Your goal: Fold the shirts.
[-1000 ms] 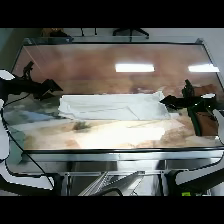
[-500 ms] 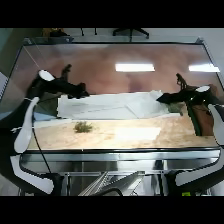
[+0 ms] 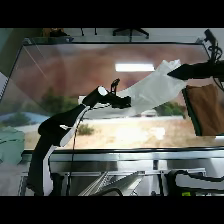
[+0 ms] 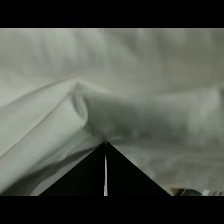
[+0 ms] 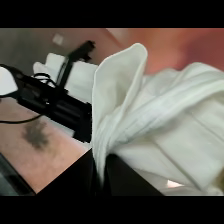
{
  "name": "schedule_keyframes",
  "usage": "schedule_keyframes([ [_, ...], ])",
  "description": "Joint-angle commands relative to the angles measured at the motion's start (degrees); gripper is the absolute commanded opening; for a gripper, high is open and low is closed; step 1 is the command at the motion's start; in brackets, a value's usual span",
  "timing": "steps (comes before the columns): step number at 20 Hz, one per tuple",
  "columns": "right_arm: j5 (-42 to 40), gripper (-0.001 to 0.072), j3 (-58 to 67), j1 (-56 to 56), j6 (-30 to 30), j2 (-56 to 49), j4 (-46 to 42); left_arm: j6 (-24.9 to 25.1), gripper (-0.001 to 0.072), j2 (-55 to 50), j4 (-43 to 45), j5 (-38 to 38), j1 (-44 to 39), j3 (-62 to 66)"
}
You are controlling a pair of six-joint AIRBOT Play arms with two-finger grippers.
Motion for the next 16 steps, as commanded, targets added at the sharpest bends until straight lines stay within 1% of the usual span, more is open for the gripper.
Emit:
schedule_keyframes([
  [1,3.8,0.0022,2.8,0.2,3.4,2.7,0.4,-3.5,0.0012,-6.5,-0.9,-0.3,-3.4,9.9],
  [2,4.2,0.0022,2.7,0.5,4.1,2.4,0.2,-3.5,0.0013,-7.0,-0.9,-1.8,-3.4,12.2],
  [3,4.3,0.0022,2.7,1.0,4.1,2.0,0.2,-3.2,0.0013,-6.9,-0.9,-5.0,-3.0,14.6],
  [5,3.7,0.0022,2.7,3.2,4.4,0.9,0.4,-1.0,0.0013,-4.3,-0.9,-14.8,-0.4,17.8],
  [7,1.7,0.0022,2.7,7.6,5.1,-0.7,0.4,2.3,0.0012,2.9,-1.0,-25.1,4.8,16.9],
  [9,-3.0,0.0022,2.7,14.7,5.1,-3.0,0.4,4.5,0.0012,14.0,-2.8,-31.9,12.5,12.5],
  [11,-9.4,0.0023,2.7,23.5,4.8,-6.1,0.4,4.6,0.0013,26.1,-3.7,-34.4,21.0,8.3],
  [13,-17.4,0.0023,2.7,32.8,3.5,-10.6,0.4,4.9,0.0013,37.6,-3.4,-34.1,29.1,4.4],
  [16,-35.1,0.0024,2.7,45.2,3.6,-19.8,0.5,8.6,0.0013,51.8,-3.4,-32.7,39.7,-2.0],
])
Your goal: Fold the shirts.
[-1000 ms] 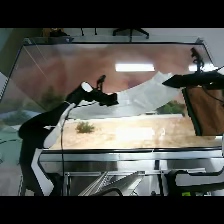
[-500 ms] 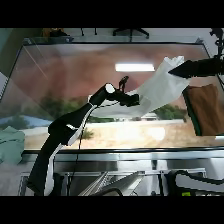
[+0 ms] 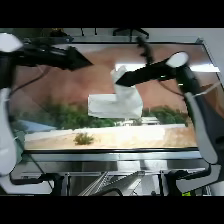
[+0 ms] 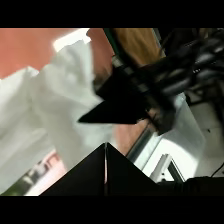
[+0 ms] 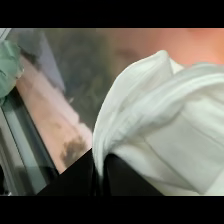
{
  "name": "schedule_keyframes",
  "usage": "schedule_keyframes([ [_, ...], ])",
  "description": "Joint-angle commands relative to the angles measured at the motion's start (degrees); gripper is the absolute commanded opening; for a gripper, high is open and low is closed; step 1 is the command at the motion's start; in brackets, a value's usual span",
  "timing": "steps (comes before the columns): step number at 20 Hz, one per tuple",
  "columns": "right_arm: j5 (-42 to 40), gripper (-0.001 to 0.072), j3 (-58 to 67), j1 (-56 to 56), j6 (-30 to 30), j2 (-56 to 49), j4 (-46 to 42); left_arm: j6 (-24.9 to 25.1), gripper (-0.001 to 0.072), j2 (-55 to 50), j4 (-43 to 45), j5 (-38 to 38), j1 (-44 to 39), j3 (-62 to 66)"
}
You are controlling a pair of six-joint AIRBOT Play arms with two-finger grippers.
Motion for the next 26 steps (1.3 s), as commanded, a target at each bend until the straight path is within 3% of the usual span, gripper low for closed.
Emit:
schedule_keyframes([
  [1,-23.7,0.0026,0.0,14.8,-0.6,-10.6,0.4,4.5,0.0013,16.7,-0.3,-0.4,12.5,-7.7],
  [2,-32.4,0.0056,0.0,18.6,-0.6,-14.4,0.8,5.6,0.0013,20.0,-0.4,0.3,14.8,-10.2],
  [4,-43.4,0.0589,0.2,24.1,-3.7,-19.9,3.3,6.8,0.0013,24.9,-0.4,1.5,17.7,-15.5],
  [5,-42.6,0.0616,0.3,25.1,-4.3,-20.5,5.4,7.6,0.0013,26.9,-0.4,2.6,18.4,-18.5],
  [7,-34.6,0.0607,0.4,24.1,-6.9,-17.7,3.2,9.2,0.0013,29.9,-0.4,3.7,19.3,-23.3],
  [9,-26.0,0.0452,0.4,19.4,-3.6,-12.7,-3.6,9.6,0.0013,32.2,-0.5,4.9,20.4,-27.4],
  [13,-11.6,0.0464,0.4,2.6,8.5,-5.1,-16.9,10.4,0.0013,33.5,-0.5,6.2,21.0,-30.4],
  [14,-7.8,0.0514,0.4,-2.2,11.4,-4.5,-19.6,10.4,0.0013,33.5,-0.5,6.3,21.0,-30.4],
  [15,-4.1,0.0653,0.3,-6.4,13.9,-4.6,-20.9,10.4,0.0013,33.5,-0.5,6.3,21.0,-30.4],
  [16,-0.6,0.0682,-0.5,-10.5,15.8,-4.8,-21.7,10.4,0.0014,33.5,-0.5,6.2,21.0,-30.4],
  [21,-1.5,0.0693,-14.7,-18.2,15.1,-5.7,-18.3,10.4,0.0013,33.5,-0.5,6.2,21.0,-30.4],
  [26,-4.0,0.0693,-18.2,-14.1,8.7,-12.7,-4.2,10.3,0.0013,33.5,-0.7,6.2,21.0,-30.4],
])
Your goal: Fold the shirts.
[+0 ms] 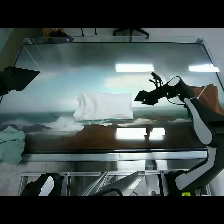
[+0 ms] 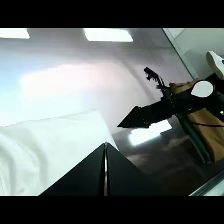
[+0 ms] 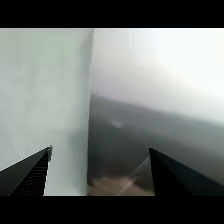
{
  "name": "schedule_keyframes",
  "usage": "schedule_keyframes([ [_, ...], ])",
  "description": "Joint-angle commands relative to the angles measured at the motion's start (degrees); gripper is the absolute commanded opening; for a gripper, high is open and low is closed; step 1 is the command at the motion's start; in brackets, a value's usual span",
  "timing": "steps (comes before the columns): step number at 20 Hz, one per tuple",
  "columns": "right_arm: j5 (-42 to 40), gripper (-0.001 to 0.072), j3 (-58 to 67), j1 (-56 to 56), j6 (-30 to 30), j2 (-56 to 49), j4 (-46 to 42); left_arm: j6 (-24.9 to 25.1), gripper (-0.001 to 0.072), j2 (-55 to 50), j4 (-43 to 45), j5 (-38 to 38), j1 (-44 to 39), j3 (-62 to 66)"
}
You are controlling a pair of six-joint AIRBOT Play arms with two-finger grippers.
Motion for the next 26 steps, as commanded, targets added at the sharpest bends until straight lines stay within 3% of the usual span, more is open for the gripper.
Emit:
schedule_keyframes([
  [1,-0.8,0.0693,-2.1,2.4,-4.6,-4.9,10.3,0.1,0.0013,0.0,-0.1,0.0,0.1,0.0],
  [4,-3.3,0.0692,-2.1,6.4,-7.9,-7.6,16.6,0.1,0.0014,0.0,-0.1,0.0,0.1,0.0],
  [5,-3.8,0.066,-2.1,7.3,-9.3,-7.7,18.9,0.1,0.0014,0.0,-0.1,0.0,0.1,0.0],
  [7,-1.9,0.0151,-0.2,8.3,-14.7,-7.1,25.4,0.1,0.0014,0.0,-0.1,0.0,0.1,0.0],
  [9,-0.7,0.0024,3.8,8.3,-15.2,-4.3,26.5,0.1,0.0014,0.0,-0.1,0.0,0.1,0.0],
  [13,-1.8,0.0022,15.3,2.6,-12.3,3.6,26.3,0.1,0.0013,0.0,-0.1,0.0,0.1,0.0],
  [16,-1.8,0.0023,24.5,-7.1,-4.5,5.6,26.2,0.1,0.0014,0.0,-0.1,0.0,0.1,0.0],
  [18,-2.4,0.0023,28.8,-14.5,-2.4,5.6,26.0,0.1,0.0013,0.0,-0.1,0.0,0.1,0.0],
  [26,-3.3,0.0023,30.4,-43.1,2.3,5.2,25.7,0.1,0.0013,-0.4,-0.1,0.1,0.1,0.0],
])
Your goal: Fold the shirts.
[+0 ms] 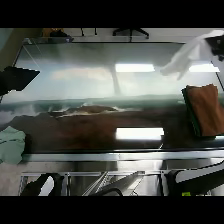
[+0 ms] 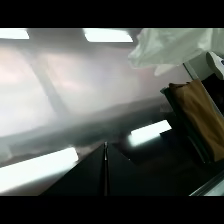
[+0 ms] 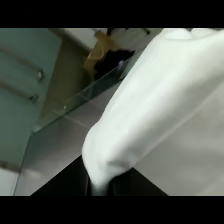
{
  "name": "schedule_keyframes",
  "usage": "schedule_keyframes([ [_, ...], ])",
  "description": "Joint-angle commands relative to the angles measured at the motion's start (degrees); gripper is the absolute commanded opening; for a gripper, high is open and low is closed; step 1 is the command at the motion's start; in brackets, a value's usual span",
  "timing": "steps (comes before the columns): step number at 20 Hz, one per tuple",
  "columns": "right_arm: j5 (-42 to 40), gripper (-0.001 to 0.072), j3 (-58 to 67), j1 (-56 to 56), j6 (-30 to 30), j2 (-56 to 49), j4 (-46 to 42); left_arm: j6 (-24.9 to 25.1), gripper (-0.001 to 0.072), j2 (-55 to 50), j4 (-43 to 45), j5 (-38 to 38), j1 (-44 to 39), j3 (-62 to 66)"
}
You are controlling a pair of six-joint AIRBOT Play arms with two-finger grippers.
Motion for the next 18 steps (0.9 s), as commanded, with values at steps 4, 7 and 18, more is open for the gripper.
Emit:
schedule_keyframes([
  [4,10.4,0.0022,0.6,-16.9,13.4,0.5,-6.8,-0.1,0.0013,-2.9,-0.3,-1.9,0.0,0.0],
  [7,17.9,0.0021,0.4,-19.3,27.5,3.7,-25.8,0.0,0.0014,-4.6,-0.1,-2.6,-2.0,0.0],
  [18,29.7,0.0023,-28.4,-26.1,42.3,18.3,-64.2,2.4,0.0014,-7.6,0.3,-2.7,-10.1,0.0],
])
